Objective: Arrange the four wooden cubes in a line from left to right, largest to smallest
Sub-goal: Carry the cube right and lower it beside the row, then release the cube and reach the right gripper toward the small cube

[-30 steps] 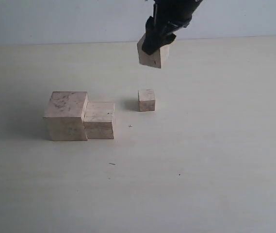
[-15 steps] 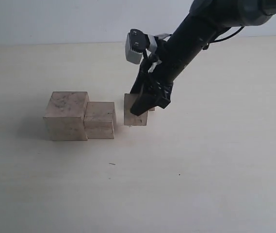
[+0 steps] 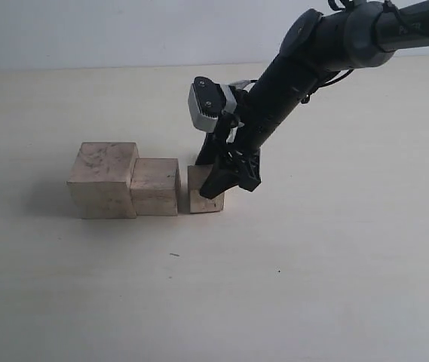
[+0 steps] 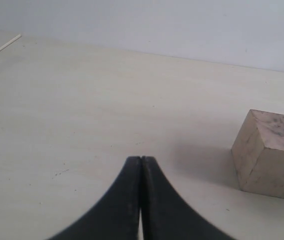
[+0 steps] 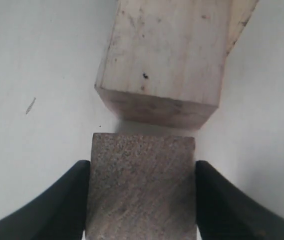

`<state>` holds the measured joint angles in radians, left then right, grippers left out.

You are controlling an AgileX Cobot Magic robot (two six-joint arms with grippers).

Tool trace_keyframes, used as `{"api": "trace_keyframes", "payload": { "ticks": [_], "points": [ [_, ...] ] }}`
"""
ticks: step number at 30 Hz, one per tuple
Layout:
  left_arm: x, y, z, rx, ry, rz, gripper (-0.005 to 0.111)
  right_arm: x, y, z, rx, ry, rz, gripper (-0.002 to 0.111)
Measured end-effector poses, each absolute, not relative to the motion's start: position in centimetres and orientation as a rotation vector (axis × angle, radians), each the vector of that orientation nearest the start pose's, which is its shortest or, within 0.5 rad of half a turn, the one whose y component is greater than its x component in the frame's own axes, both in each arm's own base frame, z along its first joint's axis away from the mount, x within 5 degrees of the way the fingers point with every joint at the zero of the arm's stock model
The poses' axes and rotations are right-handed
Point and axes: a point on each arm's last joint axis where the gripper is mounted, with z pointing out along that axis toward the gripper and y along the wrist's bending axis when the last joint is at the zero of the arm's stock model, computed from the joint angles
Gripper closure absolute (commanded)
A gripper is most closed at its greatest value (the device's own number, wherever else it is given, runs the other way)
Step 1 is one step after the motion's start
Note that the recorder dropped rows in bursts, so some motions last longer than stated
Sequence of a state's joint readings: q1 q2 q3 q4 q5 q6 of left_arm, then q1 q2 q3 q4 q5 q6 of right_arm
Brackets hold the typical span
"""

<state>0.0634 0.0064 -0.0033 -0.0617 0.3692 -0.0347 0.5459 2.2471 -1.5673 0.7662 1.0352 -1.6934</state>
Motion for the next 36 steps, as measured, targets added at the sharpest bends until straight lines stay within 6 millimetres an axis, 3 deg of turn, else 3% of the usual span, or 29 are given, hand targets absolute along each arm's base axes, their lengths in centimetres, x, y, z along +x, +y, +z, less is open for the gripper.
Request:
{"api": "trace_keyframes", "payload": {
  "ticks": [17,21,30,36],
  "points": [
    [5.32,0.13,18.08,-0.129,1.851,-0.041,0.107,34.39,27.71,11.7,-2.066,1.705,0.87,0.106],
    [5.32,0.13,18.08,-0.129,1.851,-0.041,0.107,34.39,27.71,11.7,-2.066,1.705,0.87,0.093],
    [5.32,0.13,18.08,-0.129,1.851,-0.041,0.107,34.39,27.8,11.68,-2.036,1.734,0.89,0.045],
    [5.32,0.13,18.08,-0.129,1.851,-0.041,0.107,34.27,27.74,11.6,-2.024,1.77,0.908,0.039]
  ]
}}
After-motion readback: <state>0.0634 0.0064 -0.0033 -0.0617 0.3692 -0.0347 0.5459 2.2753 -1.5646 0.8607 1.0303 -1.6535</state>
